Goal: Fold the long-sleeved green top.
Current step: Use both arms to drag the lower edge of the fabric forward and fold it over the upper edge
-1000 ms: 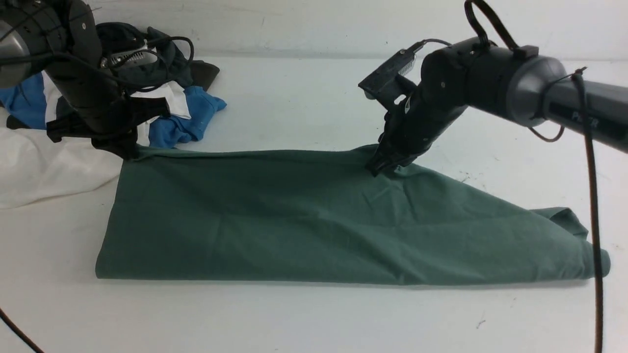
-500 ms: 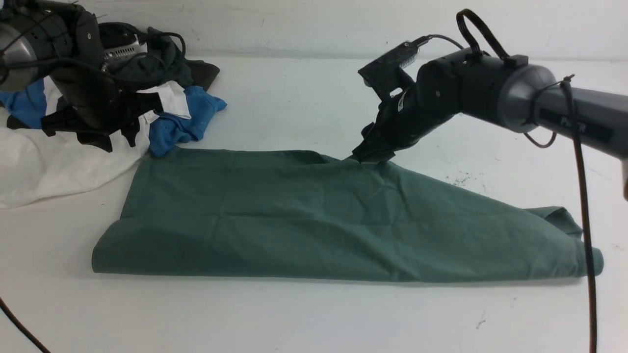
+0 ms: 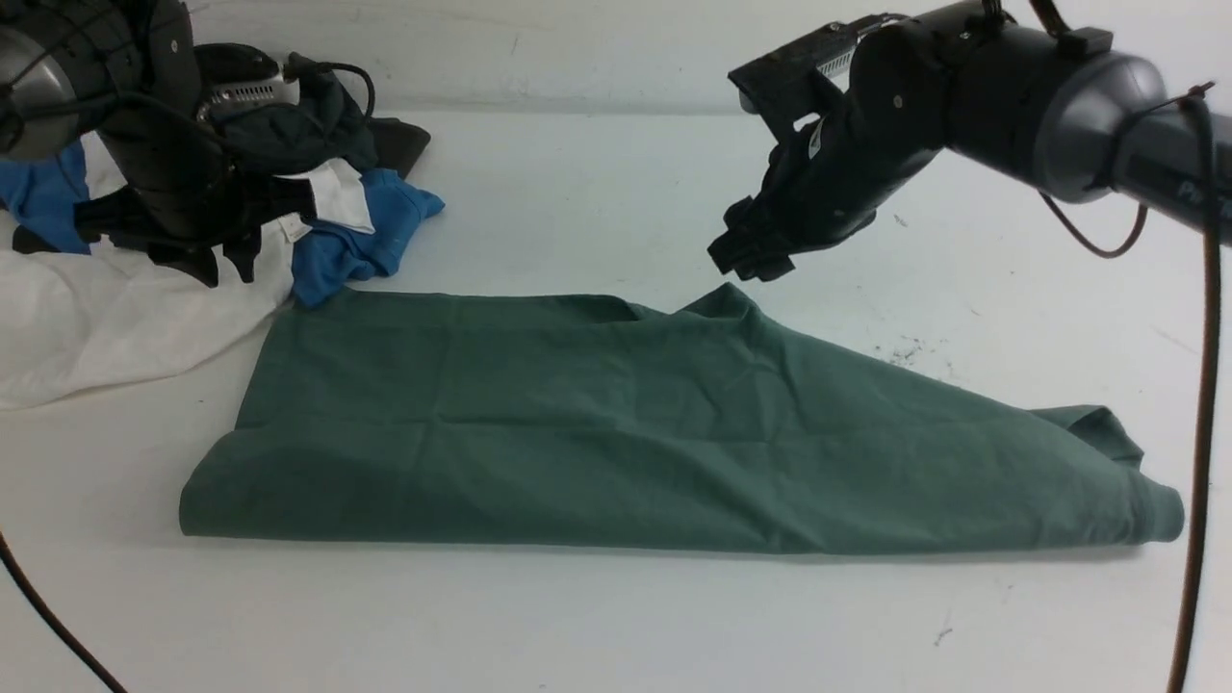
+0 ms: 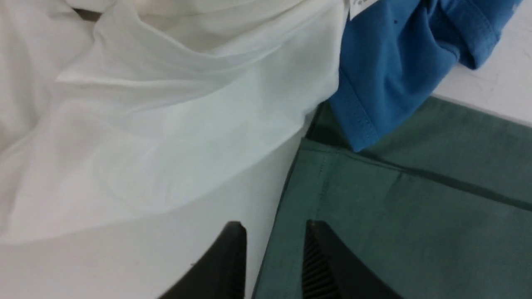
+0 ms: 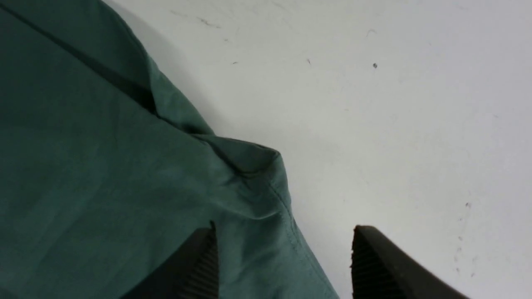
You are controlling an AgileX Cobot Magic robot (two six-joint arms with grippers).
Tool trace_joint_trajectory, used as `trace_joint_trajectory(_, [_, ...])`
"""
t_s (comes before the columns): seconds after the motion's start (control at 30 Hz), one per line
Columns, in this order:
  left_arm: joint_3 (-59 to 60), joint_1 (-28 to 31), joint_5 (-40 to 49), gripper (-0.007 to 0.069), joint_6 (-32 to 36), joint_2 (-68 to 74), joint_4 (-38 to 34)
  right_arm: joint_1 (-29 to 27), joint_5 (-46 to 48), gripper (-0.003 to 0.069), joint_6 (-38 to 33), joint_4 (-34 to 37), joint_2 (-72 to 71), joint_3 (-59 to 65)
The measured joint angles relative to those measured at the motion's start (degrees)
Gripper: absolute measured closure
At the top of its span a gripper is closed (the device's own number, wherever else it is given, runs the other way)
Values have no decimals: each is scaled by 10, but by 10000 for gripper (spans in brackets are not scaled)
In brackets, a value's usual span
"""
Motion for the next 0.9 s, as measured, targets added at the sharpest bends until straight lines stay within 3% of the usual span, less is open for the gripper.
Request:
trace_joint_trajectory(0.33, [0,0,-88,208,22,69,-14,0,-12,250,0,0,3,0])
trace_joint_trajectory(0.63, [0,0,-98,207,49,91,-56,0,-19,250,0,0,3,0])
trace_joint_trajectory(0.8, [0,0,-98,315,51,92,-58,0,-20,250,0,0,3,0])
trace_joint_trajectory(0.9, [-8,0,-75,531,58,84,-56,-1,-19,250,0,0,7,0])
